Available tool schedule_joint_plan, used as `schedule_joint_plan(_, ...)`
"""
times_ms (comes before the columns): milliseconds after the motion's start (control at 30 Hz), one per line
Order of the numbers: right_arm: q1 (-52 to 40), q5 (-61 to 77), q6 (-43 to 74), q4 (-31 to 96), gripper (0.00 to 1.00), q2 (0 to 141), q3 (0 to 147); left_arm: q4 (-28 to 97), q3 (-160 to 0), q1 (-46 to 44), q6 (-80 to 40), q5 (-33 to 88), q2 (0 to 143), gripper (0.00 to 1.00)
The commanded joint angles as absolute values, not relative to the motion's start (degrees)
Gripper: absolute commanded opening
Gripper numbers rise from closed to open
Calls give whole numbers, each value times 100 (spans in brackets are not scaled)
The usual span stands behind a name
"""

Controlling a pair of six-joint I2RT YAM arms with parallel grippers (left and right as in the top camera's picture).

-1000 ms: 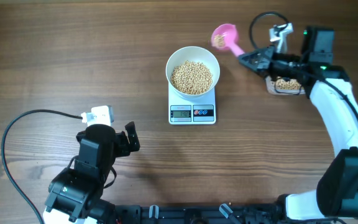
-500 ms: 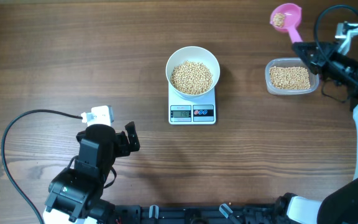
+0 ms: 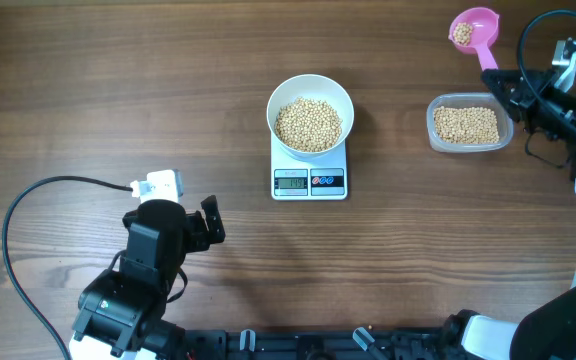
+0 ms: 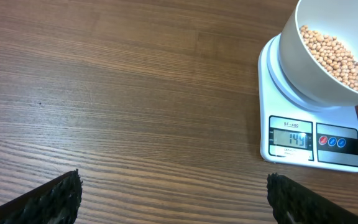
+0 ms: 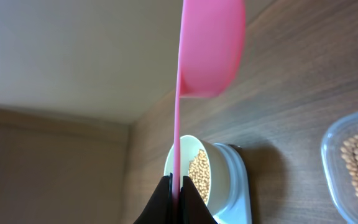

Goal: Scoop item into bowl and weigh 150g on scale
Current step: 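Dip the pink scoop into the soybeans in the tub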

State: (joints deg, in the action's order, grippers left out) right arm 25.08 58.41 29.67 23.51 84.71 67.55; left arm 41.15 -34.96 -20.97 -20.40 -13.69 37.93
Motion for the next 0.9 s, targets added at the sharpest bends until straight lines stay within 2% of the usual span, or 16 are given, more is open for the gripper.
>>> schedule_joint_plan(0, 2523, 5443, 2528, 2659, 4, 8364, 6792, 4101, -3459, -2060, -1975, -1441, 3789, 100)
schedule_joint_plan(333, 3030, 5124, 1531, 3726, 4, 8361, 6792, 4101, -3459, -2060, -1977, -1441, 3789, 100)
schedule_joint_plan(600, 3232, 4047, 471, 4908, 4, 8361, 6792, 4101, -3459, -2060, -1977, -1441, 3789, 100)
schedule_joint_plan(867, 3190, 3181, -244, 5072, 4, 8361, 6792, 4101, -3459, -2060, -1977, -1441, 3789, 100)
